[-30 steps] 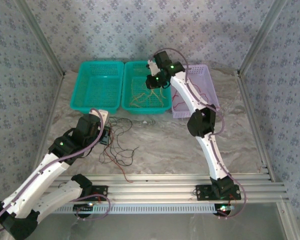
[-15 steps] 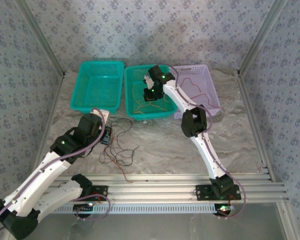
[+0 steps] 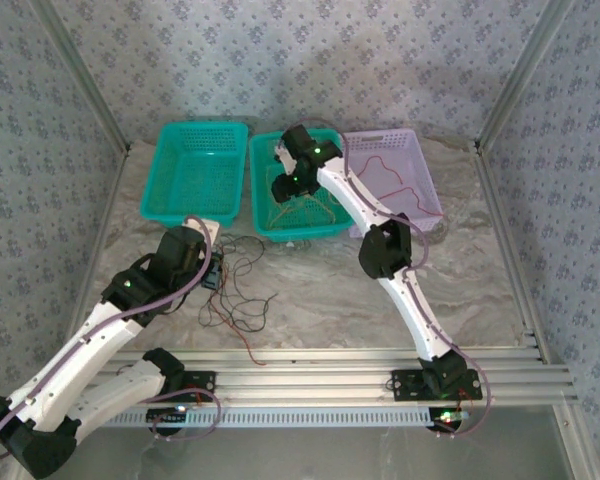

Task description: Untangle the cables

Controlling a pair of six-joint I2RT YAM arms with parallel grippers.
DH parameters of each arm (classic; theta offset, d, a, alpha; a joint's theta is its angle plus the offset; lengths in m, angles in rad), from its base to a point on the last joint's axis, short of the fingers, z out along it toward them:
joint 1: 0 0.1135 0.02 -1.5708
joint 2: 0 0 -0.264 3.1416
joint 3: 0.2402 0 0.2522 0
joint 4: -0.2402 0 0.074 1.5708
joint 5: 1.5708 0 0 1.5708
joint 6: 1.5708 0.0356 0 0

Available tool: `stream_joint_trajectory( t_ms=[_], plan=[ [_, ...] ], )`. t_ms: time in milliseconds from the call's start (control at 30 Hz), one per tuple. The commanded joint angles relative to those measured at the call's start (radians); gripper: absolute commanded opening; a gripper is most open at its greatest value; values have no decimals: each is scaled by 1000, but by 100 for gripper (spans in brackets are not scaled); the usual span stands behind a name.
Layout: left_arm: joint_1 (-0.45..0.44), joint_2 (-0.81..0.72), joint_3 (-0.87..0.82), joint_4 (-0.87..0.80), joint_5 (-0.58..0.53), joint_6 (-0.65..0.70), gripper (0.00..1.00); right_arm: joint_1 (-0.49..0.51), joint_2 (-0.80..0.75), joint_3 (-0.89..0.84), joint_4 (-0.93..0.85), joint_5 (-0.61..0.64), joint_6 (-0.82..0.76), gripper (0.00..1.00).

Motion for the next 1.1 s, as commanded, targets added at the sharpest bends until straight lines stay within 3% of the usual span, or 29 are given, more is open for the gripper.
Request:
stream_joint_trajectory(
  t_ms=[0, 233, 400, 633, 800, 1067],
  plan=[
    [5, -7, 13, -12, -1, 12, 12, 2, -79, 9, -63, 114, -53, 66],
    [6, -8, 14, -15, 2, 12, 17, 41, -142, -12, -111, 282, -143, 77],
    [6, -10, 16, -15, 3, 13, 19, 109, -239, -53, -43, 448, -258, 83],
    [5, -23, 14, -18, 1, 12, 22, 169, -350, -117, 65, 552, -345, 88],
    [6, -24, 14, -15, 11, 12, 32, 180, -405, -155, 91, 475, -340, 93],
    [-3, -51, 40, 89, 148, -76, 70, 81, -479, -184, 97, -56, -63, 100]
  ],
)
